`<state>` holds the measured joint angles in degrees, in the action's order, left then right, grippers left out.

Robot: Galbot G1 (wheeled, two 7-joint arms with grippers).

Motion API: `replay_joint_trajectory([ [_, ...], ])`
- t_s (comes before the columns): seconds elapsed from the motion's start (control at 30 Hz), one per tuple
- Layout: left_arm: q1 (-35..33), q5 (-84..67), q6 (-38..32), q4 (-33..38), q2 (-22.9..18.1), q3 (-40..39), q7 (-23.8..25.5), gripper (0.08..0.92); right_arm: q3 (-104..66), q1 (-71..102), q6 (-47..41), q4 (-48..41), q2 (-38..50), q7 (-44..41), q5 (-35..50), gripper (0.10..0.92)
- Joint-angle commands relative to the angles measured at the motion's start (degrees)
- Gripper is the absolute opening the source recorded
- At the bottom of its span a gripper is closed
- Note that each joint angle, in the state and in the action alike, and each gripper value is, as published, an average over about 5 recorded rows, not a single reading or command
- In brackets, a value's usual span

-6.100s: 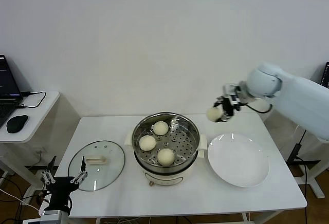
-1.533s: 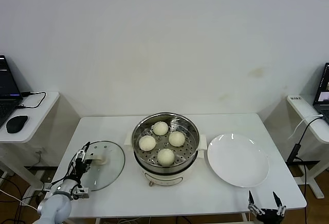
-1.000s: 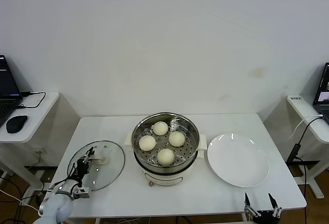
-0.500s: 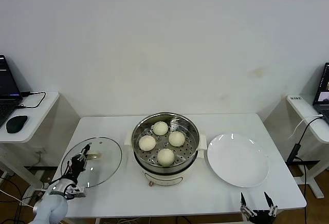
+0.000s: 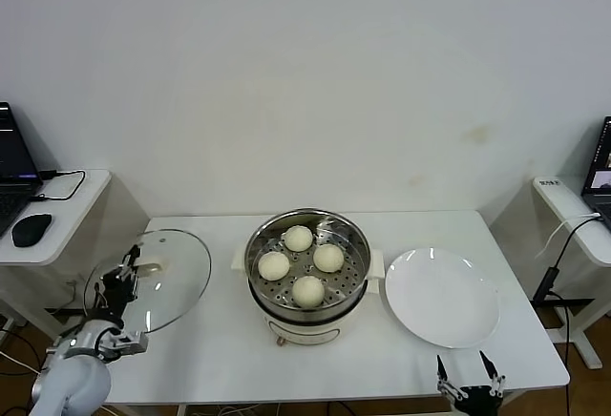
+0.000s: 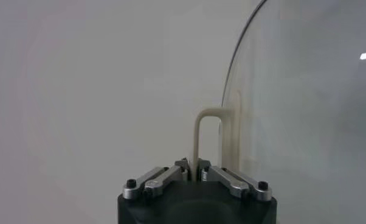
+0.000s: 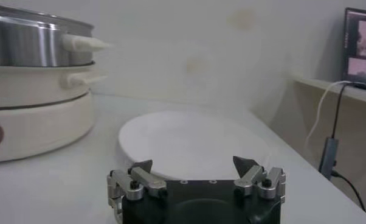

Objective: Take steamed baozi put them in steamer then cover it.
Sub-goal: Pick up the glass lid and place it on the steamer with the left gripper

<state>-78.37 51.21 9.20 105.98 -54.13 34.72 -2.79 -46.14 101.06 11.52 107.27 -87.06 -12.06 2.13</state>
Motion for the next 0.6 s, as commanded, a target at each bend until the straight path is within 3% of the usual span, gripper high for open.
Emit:
replay_joint_trajectory([
  [0.03, -0.66, -8.26, 15.60, 21.37, 8.56, -4.38, 7.45, 0.149, 2.42, -0.28, 0.24, 0.71, 0.67, 0.30, -3.60, 0.823],
  [0.27, 10.37, -9.43, 21.63, 21.38, 12.18, -20.58, 5.81, 0.149, 3.64, -0.57, 0.14, 1.02, 0.08, 1.43, -7.05, 0.823],
  [0.6, 26.25, 4.40, 25.43, 12.01, -0.47, -36.83, 11.64, 0.149, 4.25, -2.91, 0.96, -0.88, -1.65, 4.62, -14.25, 0.823],
])
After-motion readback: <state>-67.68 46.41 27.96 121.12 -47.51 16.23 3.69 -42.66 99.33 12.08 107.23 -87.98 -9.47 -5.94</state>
